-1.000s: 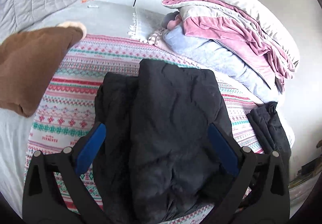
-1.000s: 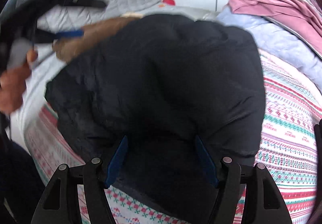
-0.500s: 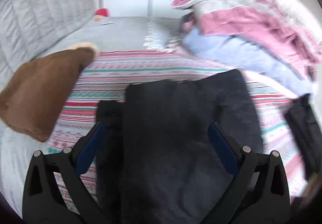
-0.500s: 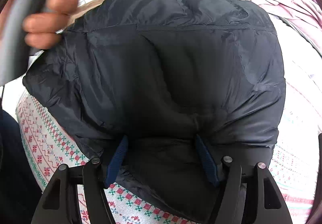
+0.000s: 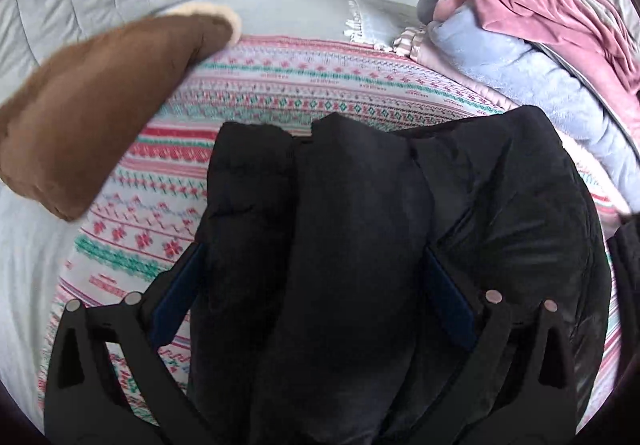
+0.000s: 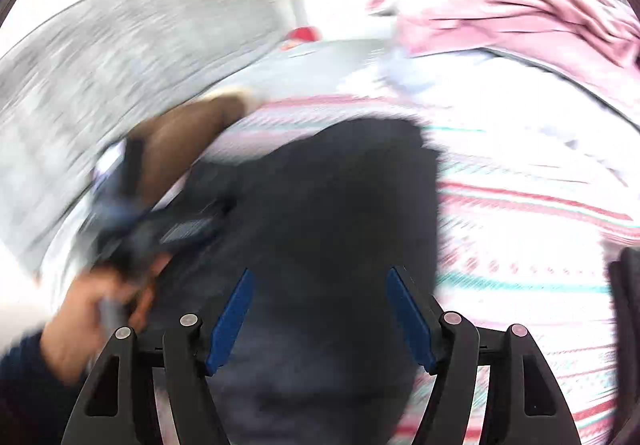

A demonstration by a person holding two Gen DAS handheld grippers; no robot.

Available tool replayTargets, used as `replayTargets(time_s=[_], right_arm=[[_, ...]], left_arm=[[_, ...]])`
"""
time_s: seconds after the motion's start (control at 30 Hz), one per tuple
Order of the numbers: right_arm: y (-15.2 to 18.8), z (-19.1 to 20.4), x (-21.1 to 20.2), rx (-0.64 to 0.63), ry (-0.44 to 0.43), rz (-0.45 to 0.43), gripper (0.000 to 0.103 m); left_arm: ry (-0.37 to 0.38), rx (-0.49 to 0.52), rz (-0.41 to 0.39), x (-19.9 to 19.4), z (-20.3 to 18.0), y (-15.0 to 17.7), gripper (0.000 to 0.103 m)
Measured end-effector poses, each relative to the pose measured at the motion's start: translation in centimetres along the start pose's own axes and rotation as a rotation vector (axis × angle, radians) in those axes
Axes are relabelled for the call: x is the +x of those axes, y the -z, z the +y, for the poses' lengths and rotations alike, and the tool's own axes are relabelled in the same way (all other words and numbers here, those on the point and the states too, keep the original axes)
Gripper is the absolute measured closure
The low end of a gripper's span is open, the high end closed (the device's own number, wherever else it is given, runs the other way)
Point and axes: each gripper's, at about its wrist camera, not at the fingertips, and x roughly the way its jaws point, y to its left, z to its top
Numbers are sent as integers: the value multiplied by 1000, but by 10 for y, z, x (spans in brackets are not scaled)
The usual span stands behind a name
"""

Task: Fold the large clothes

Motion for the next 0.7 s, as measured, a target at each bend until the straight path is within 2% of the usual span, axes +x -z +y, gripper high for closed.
replayTargets(time_s=[0.13,0.23,0.3,0.37,0.47,0.57,0.7], right_arm=[[-35,-38,37,176,-24,-5,33],[-54,-45,74,249,-40,14,34],[-58,-51,98,253,-33,47,34],[-55,-48,128,210,17,99,34],[-47,-40,161,181,49,156,29],[-42,-48,175,213,43,182,27],[-38,-52,187,194,56,205,26]], left_arm=[[-2,-9,-4,5,-1,6,0],[2,-10,0,9,-1,8,0],[16,-20,18,15,3,8,0],[30,-38,40,22,6,8,0],[46,-64,64,32,11,7,0],[52,-72,83,39,11,7,0],[36,-66,85,42,8,8,0]])
